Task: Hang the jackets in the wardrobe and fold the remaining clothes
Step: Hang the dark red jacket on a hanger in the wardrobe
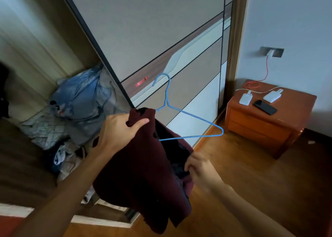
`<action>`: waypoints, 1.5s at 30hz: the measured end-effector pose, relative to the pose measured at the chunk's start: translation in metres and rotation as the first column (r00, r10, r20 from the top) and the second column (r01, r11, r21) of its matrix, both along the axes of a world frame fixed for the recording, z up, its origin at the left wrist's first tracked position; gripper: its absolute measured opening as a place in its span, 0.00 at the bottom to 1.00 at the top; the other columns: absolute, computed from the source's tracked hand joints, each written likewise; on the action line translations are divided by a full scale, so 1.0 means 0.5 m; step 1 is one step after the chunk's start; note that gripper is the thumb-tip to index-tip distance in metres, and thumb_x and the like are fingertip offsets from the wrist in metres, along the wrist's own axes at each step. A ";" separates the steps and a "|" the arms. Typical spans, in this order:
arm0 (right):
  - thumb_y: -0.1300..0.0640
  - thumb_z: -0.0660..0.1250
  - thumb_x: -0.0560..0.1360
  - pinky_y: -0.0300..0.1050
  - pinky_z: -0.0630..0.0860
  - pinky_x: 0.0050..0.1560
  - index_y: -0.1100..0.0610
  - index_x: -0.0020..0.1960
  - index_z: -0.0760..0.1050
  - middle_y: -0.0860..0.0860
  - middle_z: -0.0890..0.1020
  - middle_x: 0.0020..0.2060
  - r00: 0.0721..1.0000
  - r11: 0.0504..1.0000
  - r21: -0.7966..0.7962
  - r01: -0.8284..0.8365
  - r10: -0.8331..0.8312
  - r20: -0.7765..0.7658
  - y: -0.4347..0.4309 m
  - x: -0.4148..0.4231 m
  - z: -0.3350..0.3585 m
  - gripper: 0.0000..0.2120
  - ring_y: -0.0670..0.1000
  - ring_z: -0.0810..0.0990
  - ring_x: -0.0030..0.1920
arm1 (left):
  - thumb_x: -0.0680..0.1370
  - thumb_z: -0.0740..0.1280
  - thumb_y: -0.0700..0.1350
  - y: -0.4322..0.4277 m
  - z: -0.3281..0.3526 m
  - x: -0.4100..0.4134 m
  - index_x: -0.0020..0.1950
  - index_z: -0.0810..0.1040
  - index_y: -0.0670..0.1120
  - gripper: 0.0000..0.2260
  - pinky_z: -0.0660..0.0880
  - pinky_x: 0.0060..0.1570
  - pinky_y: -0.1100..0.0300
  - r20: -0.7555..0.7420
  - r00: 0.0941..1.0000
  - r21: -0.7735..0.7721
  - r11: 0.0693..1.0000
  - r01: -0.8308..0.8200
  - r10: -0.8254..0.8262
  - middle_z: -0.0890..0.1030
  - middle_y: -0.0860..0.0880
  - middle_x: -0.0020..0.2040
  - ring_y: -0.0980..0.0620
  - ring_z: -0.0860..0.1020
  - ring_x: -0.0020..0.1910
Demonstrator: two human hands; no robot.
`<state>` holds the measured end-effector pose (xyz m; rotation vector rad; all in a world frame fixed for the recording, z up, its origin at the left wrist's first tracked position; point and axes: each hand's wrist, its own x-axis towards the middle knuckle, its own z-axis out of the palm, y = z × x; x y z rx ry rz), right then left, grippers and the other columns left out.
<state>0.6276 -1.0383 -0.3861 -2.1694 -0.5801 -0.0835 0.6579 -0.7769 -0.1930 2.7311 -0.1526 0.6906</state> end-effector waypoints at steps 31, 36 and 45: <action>0.55 0.74 0.60 0.48 0.74 0.37 0.71 0.43 0.79 0.54 0.79 0.32 0.800 0.957 0.189 0.221 -0.067 -0.597 0.132 0.274 0.243 0.20 0.51 0.77 0.34 | 0.70 0.74 0.61 0.190 0.104 -0.269 0.22 0.73 0.52 0.22 0.69 0.31 0.66 0.037 0.933 -0.081 0.932 -0.354 0.358 0.77 0.56 0.24 0.57 0.76 0.26; 0.60 0.71 0.65 0.45 0.74 0.34 0.64 0.35 0.79 0.51 0.80 0.28 0.895 0.972 0.116 0.207 -0.140 -0.424 0.133 0.263 0.315 0.06 0.52 0.79 0.32 | 0.69 0.73 0.62 0.198 0.100 -0.269 0.23 0.74 0.51 0.21 0.75 0.33 0.57 0.008 0.909 -0.155 0.898 -0.411 0.417 0.78 0.57 0.26 0.58 0.78 0.28; 0.58 0.72 0.67 0.50 0.79 0.43 0.61 0.40 0.81 0.55 0.84 0.36 0.925 0.980 -0.001 0.201 -0.190 -0.329 0.130 0.243 0.369 0.06 0.57 0.83 0.40 | 0.69 0.72 0.64 0.183 0.105 -0.253 0.23 0.76 0.58 0.18 0.71 0.31 0.58 -0.072 0.899 -0.172 0.883 -0.437 0.431 0.77 0.61 0.24 0.59 0.76 0.28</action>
